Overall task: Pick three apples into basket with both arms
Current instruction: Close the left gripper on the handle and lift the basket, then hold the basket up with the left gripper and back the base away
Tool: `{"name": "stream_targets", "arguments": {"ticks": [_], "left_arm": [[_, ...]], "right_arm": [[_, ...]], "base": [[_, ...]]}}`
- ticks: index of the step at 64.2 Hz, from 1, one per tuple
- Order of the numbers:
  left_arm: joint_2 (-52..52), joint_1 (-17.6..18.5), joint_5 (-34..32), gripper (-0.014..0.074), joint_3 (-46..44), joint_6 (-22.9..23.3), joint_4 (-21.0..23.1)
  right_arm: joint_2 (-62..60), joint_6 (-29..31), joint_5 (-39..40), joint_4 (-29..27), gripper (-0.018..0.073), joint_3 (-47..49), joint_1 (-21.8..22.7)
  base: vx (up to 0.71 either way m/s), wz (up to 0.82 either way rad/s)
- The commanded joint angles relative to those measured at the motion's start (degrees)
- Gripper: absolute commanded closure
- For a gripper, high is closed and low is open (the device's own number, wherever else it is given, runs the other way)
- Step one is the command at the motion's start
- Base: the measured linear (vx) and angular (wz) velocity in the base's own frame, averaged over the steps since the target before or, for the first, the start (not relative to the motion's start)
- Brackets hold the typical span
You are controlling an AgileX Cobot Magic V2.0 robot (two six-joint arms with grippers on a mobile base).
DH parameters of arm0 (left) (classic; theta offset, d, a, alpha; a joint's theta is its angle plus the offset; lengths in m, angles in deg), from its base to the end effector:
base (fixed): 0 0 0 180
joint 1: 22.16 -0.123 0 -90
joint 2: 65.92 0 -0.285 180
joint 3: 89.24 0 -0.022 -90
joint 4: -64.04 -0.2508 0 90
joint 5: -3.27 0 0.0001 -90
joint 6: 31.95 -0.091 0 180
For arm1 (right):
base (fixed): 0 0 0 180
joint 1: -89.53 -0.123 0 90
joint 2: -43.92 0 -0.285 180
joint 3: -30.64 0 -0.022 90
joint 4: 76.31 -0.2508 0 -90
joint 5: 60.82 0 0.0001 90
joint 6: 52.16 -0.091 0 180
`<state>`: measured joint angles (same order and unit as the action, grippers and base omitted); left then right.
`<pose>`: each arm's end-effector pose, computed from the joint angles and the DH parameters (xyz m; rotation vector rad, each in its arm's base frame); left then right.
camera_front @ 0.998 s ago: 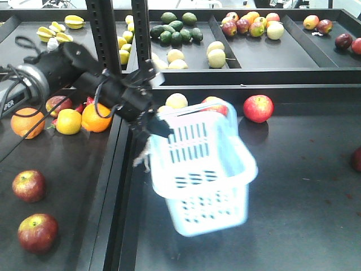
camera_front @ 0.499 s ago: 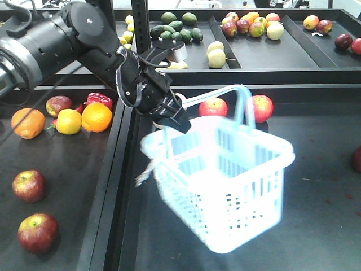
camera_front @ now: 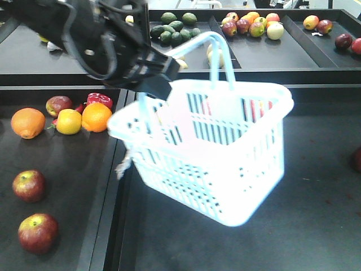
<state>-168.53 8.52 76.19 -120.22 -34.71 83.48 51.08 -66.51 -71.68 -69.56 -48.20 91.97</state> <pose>0.2815 -0.2007 0.4316 0.7402 2.4460 -0.6430 0.0561 -0.0044 0.1871 0.1661 1.6813 0.0504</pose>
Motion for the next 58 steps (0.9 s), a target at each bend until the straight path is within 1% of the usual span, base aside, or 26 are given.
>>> {"name": "stream_targets", "arguments": {"ticks": [1, 5, 10, 20, 30, 33, 38, 43, 51, 58], "left_arm": [[6.3, 0.3, -1.3, 0.0604, 2.5, 2.2, -1.6], [9.2, 0.3, -1.8, 0.0604, 6.5, 2.8, -2.8], [13.2, 0.3, -4.4, 0.0604, 11.5, 3.5, -3.2], [21.1, 0.3, -13.2, 0.0604, 20.6, 6.5, -3.5], [27.2, 0.3, -21.1, 0.0604, 28.7, 6.6, -3.5], [28.2, 0.3, -22.2, 0.0604, 30.3, 6.5, -3.5], [28.9, 0.3, -21.9, 0.0604, 32.0, 6.5, -3.5], [29.0, 0.3, -19.8, 0.0604, 33.1, 6.5, -3.5], [29.0, 0.3, -16.4, 0.0604, 33.2, 6.5, -3.5], [29.0, 0.3, -15.5, 0.0604, 33.2, 6.5, -3.5]], "right_arm": [[-0.6, 0.3, 4.3, 0.6, 0.0561, -0.9, 0.3], [-0.6, 0.3, 4.3, 0.6, 0.0561, -0.9, 0.3], [-0.6, 0.3, 4.3, 0.6, 0.0561, -0.9, 0.3], [-0.6, 0.3, 4.3, 0.6, 0.0561, -0.9, 0.3], [-0.6, 0.3, 4.2, 0.6, 0.0561, -0.9, 0.3], [-0.6, 0.3, 4.2, 0.6, 0.0561, -0.9, 0.3], [-0.6, 0.3, 4.2, 0.6, 0.0561, -0.9, 0.3], [-0.6, 0.3, 4.2, 0.6, 0.0561, -0.9, 0.3], [-0.6, 0.3, 4.2, 0.6, 0.0561, -0.9, 0.3], [-0.6, 0.3, 4.2, 0.6, 0.0561, -0.9, 0.3]], "base": [[0.0, 0.0], [0.0, 0.0], [0.0, 0.0], [0.0, 0.0], [0.0, 0.0], [0.0, 0.0], [0.0, 0.0], [0.0, 0.0], [0.0, 0.0], [0.0, 0.0]]}}
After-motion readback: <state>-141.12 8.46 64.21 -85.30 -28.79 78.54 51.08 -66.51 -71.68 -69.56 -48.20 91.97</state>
